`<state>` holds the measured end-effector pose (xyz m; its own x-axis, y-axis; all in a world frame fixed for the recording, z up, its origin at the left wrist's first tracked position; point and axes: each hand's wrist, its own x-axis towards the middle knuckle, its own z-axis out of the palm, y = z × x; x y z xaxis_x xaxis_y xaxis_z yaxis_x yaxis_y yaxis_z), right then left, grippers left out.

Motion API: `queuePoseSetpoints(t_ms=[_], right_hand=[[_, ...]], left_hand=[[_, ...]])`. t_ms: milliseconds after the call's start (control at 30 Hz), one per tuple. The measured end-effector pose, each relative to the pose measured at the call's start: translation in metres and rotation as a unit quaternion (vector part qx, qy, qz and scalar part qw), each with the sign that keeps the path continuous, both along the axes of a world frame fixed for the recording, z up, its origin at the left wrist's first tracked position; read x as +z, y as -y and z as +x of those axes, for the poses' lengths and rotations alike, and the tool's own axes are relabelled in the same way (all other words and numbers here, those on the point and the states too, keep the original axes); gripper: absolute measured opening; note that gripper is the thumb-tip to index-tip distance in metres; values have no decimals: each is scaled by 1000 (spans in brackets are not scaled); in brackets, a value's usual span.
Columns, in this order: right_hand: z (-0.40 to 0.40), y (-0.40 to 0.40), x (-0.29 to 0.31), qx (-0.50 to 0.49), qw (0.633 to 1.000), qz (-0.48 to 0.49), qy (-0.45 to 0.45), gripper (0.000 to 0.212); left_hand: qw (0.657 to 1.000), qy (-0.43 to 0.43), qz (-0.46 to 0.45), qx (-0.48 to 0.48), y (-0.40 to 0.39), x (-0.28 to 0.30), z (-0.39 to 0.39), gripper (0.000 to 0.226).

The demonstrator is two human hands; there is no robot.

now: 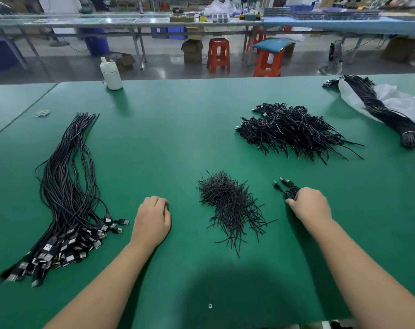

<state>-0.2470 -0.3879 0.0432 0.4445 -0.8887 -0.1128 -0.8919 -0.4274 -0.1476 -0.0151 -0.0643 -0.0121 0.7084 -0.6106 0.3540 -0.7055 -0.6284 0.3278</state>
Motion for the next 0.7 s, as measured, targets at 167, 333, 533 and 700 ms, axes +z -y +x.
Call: queuePoseSetpoints(t_ms=[167,333,533,700], right_hand=[[2,4,-4,27,999,-37,4,43],[1,10,-2,19,998,-53,5,23],[15,0,-7,60,982,-178,17,39],[12,13,-8,-45,997,-45,-49,72]], left_hand=[[1000,-6,-2,3,1,-1,0,7],[1000,-4,-10,7,2,0,-1,6],[1000,13,2,20,1,2,-1,5],[999,2,9,34,1,1,-1,6]])
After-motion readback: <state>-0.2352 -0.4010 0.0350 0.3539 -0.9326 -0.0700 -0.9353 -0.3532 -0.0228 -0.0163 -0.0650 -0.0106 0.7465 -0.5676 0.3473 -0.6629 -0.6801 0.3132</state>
